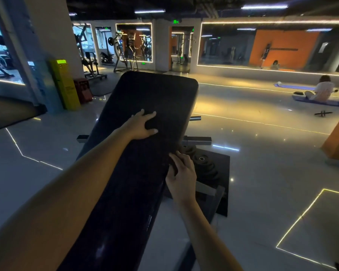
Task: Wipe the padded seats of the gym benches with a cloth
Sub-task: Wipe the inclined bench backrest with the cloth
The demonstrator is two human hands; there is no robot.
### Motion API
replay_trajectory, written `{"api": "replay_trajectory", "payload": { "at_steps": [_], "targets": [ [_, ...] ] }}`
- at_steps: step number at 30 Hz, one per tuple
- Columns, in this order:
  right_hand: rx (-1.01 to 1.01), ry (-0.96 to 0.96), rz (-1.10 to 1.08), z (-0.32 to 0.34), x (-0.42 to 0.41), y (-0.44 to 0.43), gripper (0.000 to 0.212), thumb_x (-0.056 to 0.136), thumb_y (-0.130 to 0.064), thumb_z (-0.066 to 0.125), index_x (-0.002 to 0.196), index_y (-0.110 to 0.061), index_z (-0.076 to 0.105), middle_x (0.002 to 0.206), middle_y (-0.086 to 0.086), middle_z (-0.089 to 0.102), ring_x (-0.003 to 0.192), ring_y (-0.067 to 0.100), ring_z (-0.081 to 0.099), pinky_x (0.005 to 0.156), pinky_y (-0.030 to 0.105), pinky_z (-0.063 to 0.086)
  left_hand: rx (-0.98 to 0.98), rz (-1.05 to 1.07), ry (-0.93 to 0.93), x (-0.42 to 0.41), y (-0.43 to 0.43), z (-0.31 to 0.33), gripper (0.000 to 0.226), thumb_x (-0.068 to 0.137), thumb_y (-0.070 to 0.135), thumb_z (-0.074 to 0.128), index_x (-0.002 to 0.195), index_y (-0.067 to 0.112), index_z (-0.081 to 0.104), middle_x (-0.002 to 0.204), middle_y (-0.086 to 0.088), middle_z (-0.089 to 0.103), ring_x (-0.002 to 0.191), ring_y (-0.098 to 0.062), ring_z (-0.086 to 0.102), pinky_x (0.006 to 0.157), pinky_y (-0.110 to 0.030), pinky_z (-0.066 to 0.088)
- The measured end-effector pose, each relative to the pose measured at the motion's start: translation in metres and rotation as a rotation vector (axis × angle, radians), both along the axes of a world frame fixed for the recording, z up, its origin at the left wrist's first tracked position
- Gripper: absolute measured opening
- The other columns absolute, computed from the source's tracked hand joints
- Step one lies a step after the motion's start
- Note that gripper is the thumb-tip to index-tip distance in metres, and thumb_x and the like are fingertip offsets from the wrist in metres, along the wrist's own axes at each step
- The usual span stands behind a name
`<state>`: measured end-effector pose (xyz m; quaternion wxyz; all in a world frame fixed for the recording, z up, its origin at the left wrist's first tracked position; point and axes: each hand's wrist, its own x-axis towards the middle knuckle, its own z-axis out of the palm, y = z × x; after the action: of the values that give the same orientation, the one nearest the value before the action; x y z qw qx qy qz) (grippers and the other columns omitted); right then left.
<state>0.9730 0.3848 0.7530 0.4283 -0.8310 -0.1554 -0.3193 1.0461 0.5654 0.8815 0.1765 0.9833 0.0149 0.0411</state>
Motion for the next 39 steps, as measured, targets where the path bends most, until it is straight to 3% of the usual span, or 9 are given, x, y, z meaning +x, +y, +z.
{"api": "replay_trajectory", "payload": {
  "at_steps": [11, 14, 18, 21, 24, 27, 30, 35, 39],
  "targets": [
    [-0.062, 0.013, -0.011, -0.024, -0.04, 0.007, 0.035, 0.079, 0.001, 0.069, 0.113, -0.007, 0.072, 0.116, 0.006, 0.062, 0.105, 0.024, 0.062, 0.094, 0.027, 0.048, 0.029, -0.063, -0.012, -0.022, 0.004, -0.013, 0.075, 0.095, 0.042, 0.059, 0.155, 0.037, 0.015, 0.165, -0.008, -0.002, 0.148, -0.044, 0.0, 0.119, -0.052, 0.017],
    [-0.082, 0.06, 0.042, -0.023, -0.048, 0.004, 0.033, 0.077, -0.004, 0.065, 0.109, -0.01, 0.074, 0.11, 0.001, 0.062, 0.099, 0.014, 0.061, 0.091, 0.02, 0.047, -0.015, -0.07, -0.026, -0.026, 0.002, -0.016, 0.071, 0.097, 0.04, 0.057, 0.155, 0.036, 0.017, 0.164, -0.008, -0.002, 0.147, -0.046, -0.003, 0.119, -0.054, 0.015],
    [0.208, 0.169, 0.062, 0.003, -0.044, -0.011, 0.022, 0.086, 0.0, 0.064, 0.101, -0.012, 0.075, 0.097, -0.003, 0.064, 0.085, -0.005, 0.058, 0.08, 0.022, 0.05, -0.092, -0.107, -0.069, -0.031, 0.008, -0.028, 0.065, 0.098, 0.036, 0.055, 0.154, 0.036, 0.022, 0.165, -0.006, -0.002, 0.148, -0.041, -0.008, 0.119, -0.056, 0.014],
    [0.388, 0.053, -0.034, 0.043, -0.017, -0.016, 0.021, 0.09, -0.006, 0.059, 0.107, -0.007, 0.071, 0.102, 0.005, 0.067, 0.093, 0.01, 0.061, 0.088, 0.035, 0.052, -0.114, -0.18, -0.114, -0.036, 0.02, -0.041, 0.063, 0.098, 0.036, 0.055, 0.153, 0.036, 0.024, 0.165, -0.005, -0.002, 0.149, -0.035, -0.009, 0.12, -0.055, 0.013],
    [0.174, -0.111, -0.003, 0.081, 0.029, -0.009, 0.033, 0.094, -0.017, 0.049, 0.12, -0.005, 0.065, 0.121, 0.011, 0.063, 0.114, 0.019, 0.057, 0.102, 0.032, 0.045, -0.115, -0.242, -0.17, -0.045, 0.029, -0.057, 0.063, 0.099, 0.035, 0.053, 0.154, 0.035, 0.023, 0.165, -0.005, -0.001, 0.15, -0.031, -0.009, 0.12, -0.052, 0.013],
    [-0.141, -0.11, 0.091, 0.1, 0.071, -0.001, 0.037, 0.097, -0.009, 0.047, 0.131, -0.007, 0.06, 0.142, 0.011, 0.054, 0.134, 0.022, 0.046, 0.114, 0.023, 0.025, -0.094, -0.245, -0.208, -0.047, 0.032, -0.069, 0.061, 0.1, 0.037, 0.049, 0.154, 0.037, 0.02, 0.165, -0.003, -0.002, 0.15, -0.026, -0.01, 0.12, -0.047, 0.015],
    [-0.366, -0.132, 0.141, 0.086, 0.084, 0.009, 0.036, 0.095, -0.004, 0.051, 0.129, -0.005, 0.062, 0.139, 0.011, 0.058, 0.136, 0.025, 0.046, 0.118, 0.026, 0.016, -0.088, -0.235, -0.191, -0.045, 0.034, -0.072, 0.06, 0.101, 0.04, 0.045, 0.154, 0.041, 0.017, 0.165, 0.003, -0.006, 0.15, -0.021, -0.012, 0.118, -0.043, 0.017],
    [-0.254, -0.161, 0.097, 0.065, 0.071, 0.019, 0.033, 0.087, -0.013, 0.058, 0.117, -0.009, 0.07, 0.121, 0.009, 0.069, 0.119, 0.023, 0.058, 0.105, 0.03, 0.033, -0.066, -0.253, -0.181, -0.044, 0.037, -0.07, 0.06, 0.1, 0.042, 0.044, 0.154, 0.041, 0.016, 0.164, 0.004, -0.007, 0.15, -0.019, -0.012, 0.119, -0.042, 0.014],
    [-0.226, -0.123, 0.114, 0.046, 0.052, 0.023, 0.036, 0.082, -0.015, 0.059, 0.116, -0.01, 0.071, 0.119, 0.009, 0.07, 0.114, 0.025, 0.059, 0.103, 0.03, 0.035, -0.048, -0.279, -0.189, -0.044, 0.041, -0.07, 0.061, 0.1, 0.039, 0.047, 0.154, 0.038, 0.017, 0.165, 0.0, -0.005, 0.15, -0.023, -0.01, 0.119, -0.045, 0.015]
  ]
}}
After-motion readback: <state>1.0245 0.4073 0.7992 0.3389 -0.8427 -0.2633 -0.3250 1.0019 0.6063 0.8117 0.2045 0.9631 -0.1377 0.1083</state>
